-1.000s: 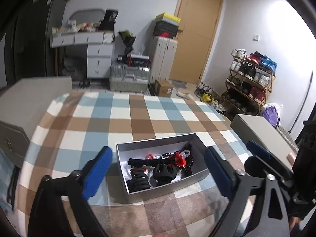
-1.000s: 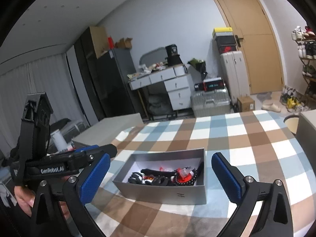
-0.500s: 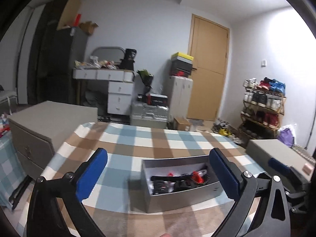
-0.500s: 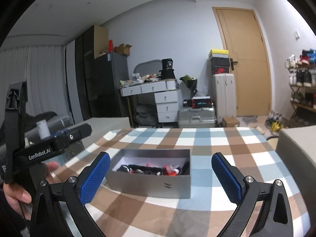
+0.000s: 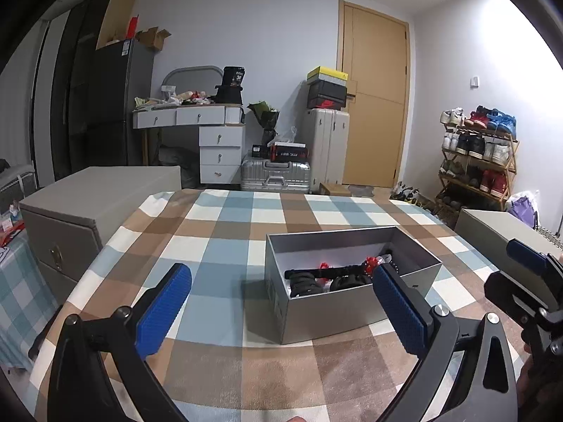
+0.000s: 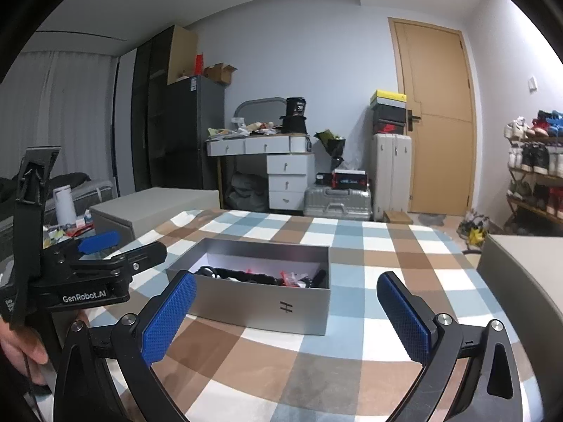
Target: Organize jewelry
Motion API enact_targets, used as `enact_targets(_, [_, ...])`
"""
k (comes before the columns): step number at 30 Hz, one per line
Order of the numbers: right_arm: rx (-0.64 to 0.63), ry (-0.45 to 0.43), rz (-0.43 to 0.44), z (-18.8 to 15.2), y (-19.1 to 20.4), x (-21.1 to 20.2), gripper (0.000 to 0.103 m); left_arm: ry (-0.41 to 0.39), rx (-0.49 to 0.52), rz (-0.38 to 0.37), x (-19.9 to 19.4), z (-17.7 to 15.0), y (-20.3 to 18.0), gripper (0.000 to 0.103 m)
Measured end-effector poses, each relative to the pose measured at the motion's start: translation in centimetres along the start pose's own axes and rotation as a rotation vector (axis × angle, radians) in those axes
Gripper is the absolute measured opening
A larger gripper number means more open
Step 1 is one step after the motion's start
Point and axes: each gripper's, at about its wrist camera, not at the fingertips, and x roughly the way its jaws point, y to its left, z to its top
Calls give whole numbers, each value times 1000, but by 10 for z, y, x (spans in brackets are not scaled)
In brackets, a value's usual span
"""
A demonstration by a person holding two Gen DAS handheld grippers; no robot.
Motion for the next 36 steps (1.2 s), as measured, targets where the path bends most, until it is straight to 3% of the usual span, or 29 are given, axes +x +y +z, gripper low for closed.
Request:
enact_targets(8, [3, 35, 0, 0, 0, 6, 103, -61, 83, 40, -13, -2, -18, 102])
enact_targets(14, [36, 78, -8, 0, -7, 13, 103, -56, 64, 45, -11, -1, -13, 102])
enact_targets(36, [24, 52, -19, 1, -5, 6, 103, -57, 58, 52, -10, -1, -12, 102])
